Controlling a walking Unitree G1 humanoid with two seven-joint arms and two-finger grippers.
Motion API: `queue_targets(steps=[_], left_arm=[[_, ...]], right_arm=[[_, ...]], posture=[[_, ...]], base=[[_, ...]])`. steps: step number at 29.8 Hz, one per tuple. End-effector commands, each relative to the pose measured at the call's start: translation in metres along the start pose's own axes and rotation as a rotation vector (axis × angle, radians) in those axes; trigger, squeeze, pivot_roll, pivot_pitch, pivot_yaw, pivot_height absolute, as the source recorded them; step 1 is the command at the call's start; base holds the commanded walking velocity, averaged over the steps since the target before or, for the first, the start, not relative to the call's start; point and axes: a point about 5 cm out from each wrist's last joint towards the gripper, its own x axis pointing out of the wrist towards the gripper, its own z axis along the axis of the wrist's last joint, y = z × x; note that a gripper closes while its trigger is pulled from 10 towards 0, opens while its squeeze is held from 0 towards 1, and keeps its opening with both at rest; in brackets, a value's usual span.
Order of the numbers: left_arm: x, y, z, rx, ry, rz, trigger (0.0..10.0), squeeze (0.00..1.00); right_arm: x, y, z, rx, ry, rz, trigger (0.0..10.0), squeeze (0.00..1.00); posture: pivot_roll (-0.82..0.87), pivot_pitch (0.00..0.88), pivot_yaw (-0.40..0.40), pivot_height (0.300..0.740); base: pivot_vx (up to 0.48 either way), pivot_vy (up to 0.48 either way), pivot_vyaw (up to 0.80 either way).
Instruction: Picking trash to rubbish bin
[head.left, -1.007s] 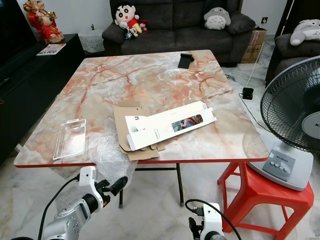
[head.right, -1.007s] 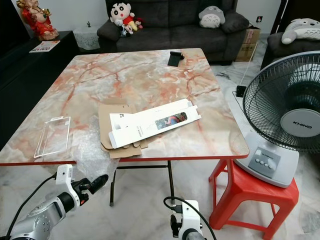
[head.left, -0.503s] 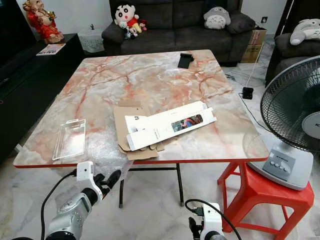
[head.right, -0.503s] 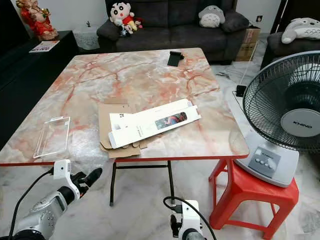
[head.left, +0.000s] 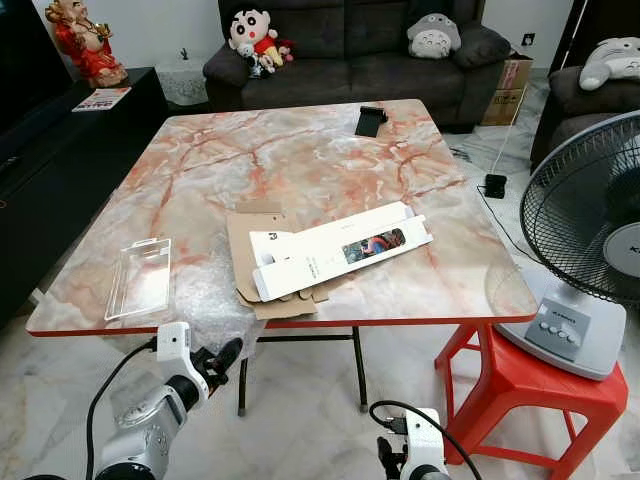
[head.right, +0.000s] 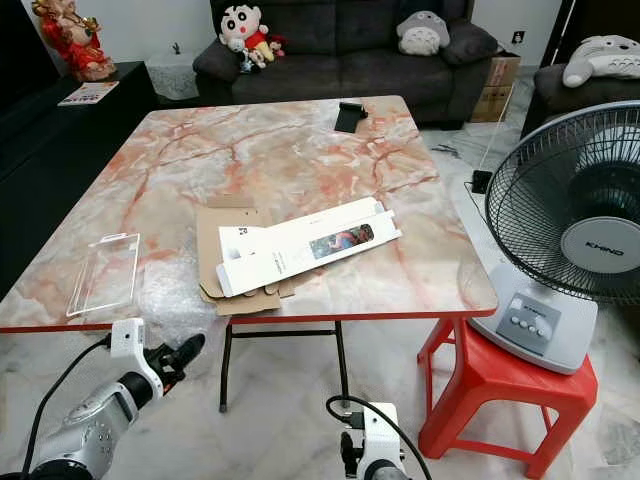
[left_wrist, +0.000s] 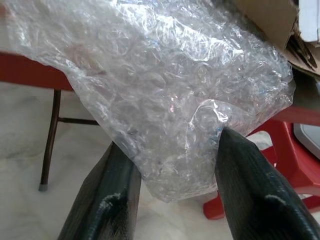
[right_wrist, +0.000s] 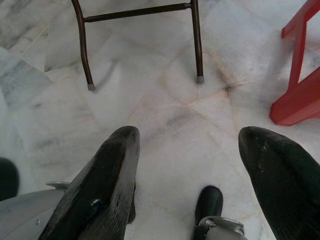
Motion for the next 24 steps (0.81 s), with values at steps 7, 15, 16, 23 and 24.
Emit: queue_targets(steps=[7,15,16,23,24], left_arm=[[-0.004,0.007,0.037,0.084,-0.146,0.048,0.0,0.00],[-0.015,0.019,0.101,0.188,-0.387,0.205,10.0,0.00],[-0.017,0.020,0.108,0.196,-0.413,0.214,10.0,0.00],[-0.030,0.017,0.175,0.265,-0.650,0.291,10.0,0.00],[-0.031,0.016,0.179,0.265,-0.668,0.291,10.0,0.00]], right_arm=[[0.001,0.005,0.002,-0.008,-0.009,0.013,10.0,0.00],[0.001,0.005,0.004,-0.010,-0.012,0.014,10.0,0.00],[0.001,0.005,0.005,-0.010,-0.013,0.015,10.0,0.00],[0.002,0.006,0.007,-0.009,-0.019,0.018,10.0,0.00],[0.002,0.006,0.008,-0.009,-0.019,0.018,10.0,0.00]], posture=[[0.03,0.000,0.082,0.740],[0.05,0.000,0.070,0.740],[0.05,0.000,0.070,0.740],[0.06,0.000,0.061,0.740],[0.06,0.000,0.061,0.740]], base=[[0.000,0.000,0.00],[0.000,0.000,0.00],[0.000,0.000,0.00],[0.000,0.000,0.00],[0.000,0.000,0.00]])
